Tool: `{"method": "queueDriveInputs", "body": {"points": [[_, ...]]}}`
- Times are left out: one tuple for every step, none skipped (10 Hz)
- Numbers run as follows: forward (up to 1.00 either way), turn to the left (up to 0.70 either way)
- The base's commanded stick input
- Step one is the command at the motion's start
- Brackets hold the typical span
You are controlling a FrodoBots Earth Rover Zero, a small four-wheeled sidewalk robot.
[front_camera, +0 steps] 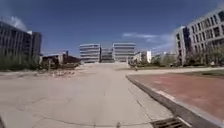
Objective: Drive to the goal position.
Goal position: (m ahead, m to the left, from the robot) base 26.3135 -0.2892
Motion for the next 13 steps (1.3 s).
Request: {"method": "queueDriveInputs", "body": {"points": [[0.7,0.34],[0.7,0.34],[0.7,0.34],[0.7,0.34],[0.7,0.34],[0.7,0.33],[0.7,0.32],[0.7,-0.01],[0.7,-0.01],[0.7,-0.01],[0.7,-0.01],[0.7,-0.01],[0.7,-0.01]]}}
